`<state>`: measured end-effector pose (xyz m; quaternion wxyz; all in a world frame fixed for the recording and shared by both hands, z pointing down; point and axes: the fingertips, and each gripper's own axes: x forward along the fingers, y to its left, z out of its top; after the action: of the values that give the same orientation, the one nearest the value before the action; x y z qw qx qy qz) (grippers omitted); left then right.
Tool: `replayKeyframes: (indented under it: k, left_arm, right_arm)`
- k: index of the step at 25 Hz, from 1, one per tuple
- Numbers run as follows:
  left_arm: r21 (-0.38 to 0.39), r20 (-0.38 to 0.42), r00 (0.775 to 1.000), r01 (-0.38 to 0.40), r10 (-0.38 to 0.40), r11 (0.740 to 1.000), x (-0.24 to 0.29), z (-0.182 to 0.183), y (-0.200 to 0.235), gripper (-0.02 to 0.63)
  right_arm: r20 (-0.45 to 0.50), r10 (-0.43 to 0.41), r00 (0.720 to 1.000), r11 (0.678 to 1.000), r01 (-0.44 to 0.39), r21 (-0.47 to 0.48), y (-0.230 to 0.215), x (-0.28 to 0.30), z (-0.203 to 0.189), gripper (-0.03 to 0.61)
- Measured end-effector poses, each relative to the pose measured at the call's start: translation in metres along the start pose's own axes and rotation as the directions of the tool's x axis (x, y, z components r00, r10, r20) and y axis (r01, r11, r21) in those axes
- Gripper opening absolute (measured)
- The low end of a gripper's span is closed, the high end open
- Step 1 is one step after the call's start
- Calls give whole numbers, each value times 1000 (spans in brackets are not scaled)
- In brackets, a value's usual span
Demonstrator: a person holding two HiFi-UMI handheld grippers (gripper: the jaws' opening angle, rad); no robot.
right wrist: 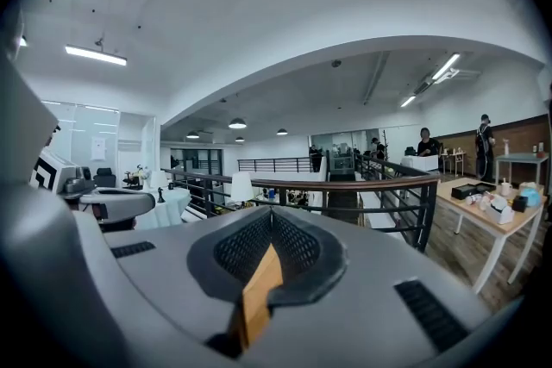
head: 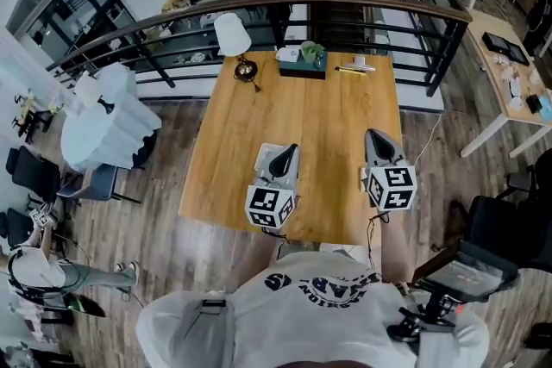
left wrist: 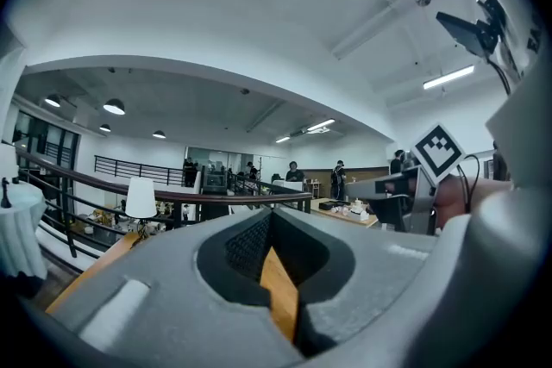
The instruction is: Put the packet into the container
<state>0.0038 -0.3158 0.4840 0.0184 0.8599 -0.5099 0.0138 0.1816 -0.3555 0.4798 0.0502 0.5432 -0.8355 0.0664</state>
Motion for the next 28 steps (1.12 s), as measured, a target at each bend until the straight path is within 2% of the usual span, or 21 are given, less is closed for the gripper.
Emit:
replayKeyframes:
  k: [5,8,16,21,28]
  left_arm:
    - [-22,-47,997,-57,56,998,0,-14,21,3]
    - [-26,-40,997,-65,64,998,1,-8,29,3]
    - [-13,19,999,-39,39,999,1,15,48,3]
    - [-9,-7,1000,-23,23,1000,-1,2,56,3]
    - [-22,-10,1000,-5,5,1000,-1,-2,60,3]
  right_arm:
    - [-27,12,1000,1000,-12,17,-1,8,-11,8]
    - [-30,15,999,1000,-15,13,2,13,-7,8]
    - [18,-16,1000,1000,16,-5,12,9,17,8]
    - [11,-34,999,999,34,20,14,9,6,8]
    - [-14,-18,1000,1000,18,1,15,13,0,8]
